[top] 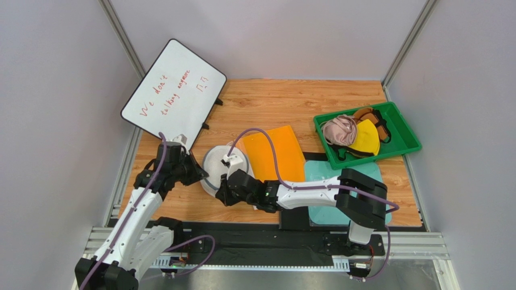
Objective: Unzip the laundry bag and remove the bra
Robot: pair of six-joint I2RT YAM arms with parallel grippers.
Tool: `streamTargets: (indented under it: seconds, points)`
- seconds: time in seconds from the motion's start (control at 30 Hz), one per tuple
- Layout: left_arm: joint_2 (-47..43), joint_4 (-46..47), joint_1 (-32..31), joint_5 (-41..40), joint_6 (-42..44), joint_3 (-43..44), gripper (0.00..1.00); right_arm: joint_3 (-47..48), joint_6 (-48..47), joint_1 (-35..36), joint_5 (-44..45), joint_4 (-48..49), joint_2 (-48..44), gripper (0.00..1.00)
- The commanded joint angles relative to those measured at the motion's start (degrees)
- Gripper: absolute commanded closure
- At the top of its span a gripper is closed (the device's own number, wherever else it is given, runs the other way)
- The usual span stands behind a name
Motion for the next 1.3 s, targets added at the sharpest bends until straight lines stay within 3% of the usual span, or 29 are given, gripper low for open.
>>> streamTargets:
  seconds: [0.0, 0.57, 0.77, 0.83, 0.87, 0.97, 1.27]
  points:
    - [1.5, 2.5, 0.0, -1.0, 2.5, 3.3, 1.0, -2.6, 0.4, 0.1, 1.4, 0.8, -3.4, 1.0]
    - [5.1, 0.9, 0.6, -1.6, 7.3, 6.6, 1.0, -9.3, -1.7, -2.0, 6.3, -2.3, -10.5, 1.0]
    - [9.3, 1.5, 0.7, -1.2, 9.6, 9.4, 0.98, -7.3, -3.3, -1.7, 6.0, -3.1, -11.3, 1.0]
    - [10.6, 1.1, 0.6, -0.1, 10.3, 11.2, 0.76, -6.0, -3.2, -1.7, 5.4, -2.7, -10.4, 1.0]
    - [10.8, 0.6, 0.7, 0.2, 10.3, 11.5, 0.44, -5.7, -2.9, -1.6, 4.9, -2.3, -10.1, 1.0]
    - [9.9, -0.8, 0.7, -0.4, 10.3, 11.5, 0.24, -4.4, -2.1, -1.6, 2.9, 0.0, -8.8, 1.0]
    - [1.5, -5.2, 0.7, -1.8, 7.9, 5.0, 0.22, 2.5, -2.2, -1.6, -1.9, 1.4, -3.2, 1.0]
